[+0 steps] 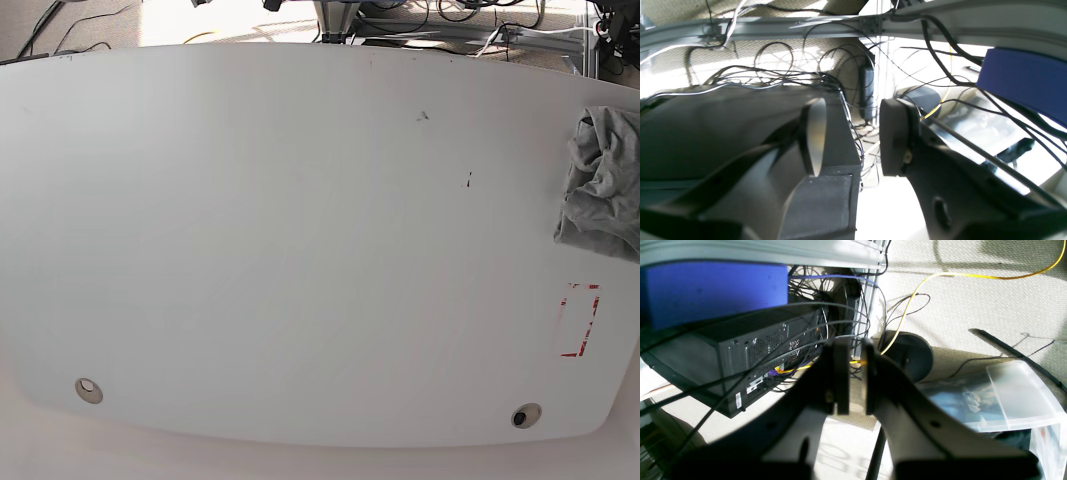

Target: Layout the t-shirt on the table in an organized manner, then fold the t-shirt properly

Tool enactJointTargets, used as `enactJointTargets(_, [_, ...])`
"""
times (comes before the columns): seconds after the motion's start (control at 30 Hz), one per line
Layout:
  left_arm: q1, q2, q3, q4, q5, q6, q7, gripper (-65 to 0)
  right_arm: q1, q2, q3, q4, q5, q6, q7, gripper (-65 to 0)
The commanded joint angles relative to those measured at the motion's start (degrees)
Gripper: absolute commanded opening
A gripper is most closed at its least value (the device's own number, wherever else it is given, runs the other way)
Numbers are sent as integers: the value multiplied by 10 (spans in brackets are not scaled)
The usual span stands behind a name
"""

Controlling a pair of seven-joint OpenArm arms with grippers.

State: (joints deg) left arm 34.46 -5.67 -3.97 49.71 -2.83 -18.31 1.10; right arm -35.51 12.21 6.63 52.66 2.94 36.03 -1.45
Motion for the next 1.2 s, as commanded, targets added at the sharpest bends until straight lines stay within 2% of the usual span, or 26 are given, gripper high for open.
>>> enactJointTargets(0.0, [-23,-1,10,-40,-5,7,-11,-414,24,3,-13,-48,6,-9,9,-595])
enactJointTargets(0.23, [-110,-1,38,-157,-5,25,-11,-418,90,3,-36,-127,7,-28,9,-595])
enactJointTargets(0.43, [-183,-1,70,-267,-5,85,-33,-547,146,-10,-36,-197,1,-47,9,-595])
enactJointTargets(0.53, [-205,-1,86,-316,-5,103,-43,-556,169,-13,-37,-228,1,-63,9,-595])
enactJointTargets(0.77, [-249,0,96,-382,-6,108,-51,-564,210,-16,-37,-277,1,-77,9,-591])
enactJointTargets(0.83, [-254,0,97,-391,-6,108,-48,-586,220,-17,-37,-289,1,-81,8,-591])
enactJointTargets(0.93, [-256,1,101,-399,-6,109,-48,-639,234,-17,-38,-312,1,-102,8,-590])
enactJointTargets(1.17, [-267,1,101,-399,-6,109,-19,-646,247,-28,-79,-321,1,-157,4,-590])
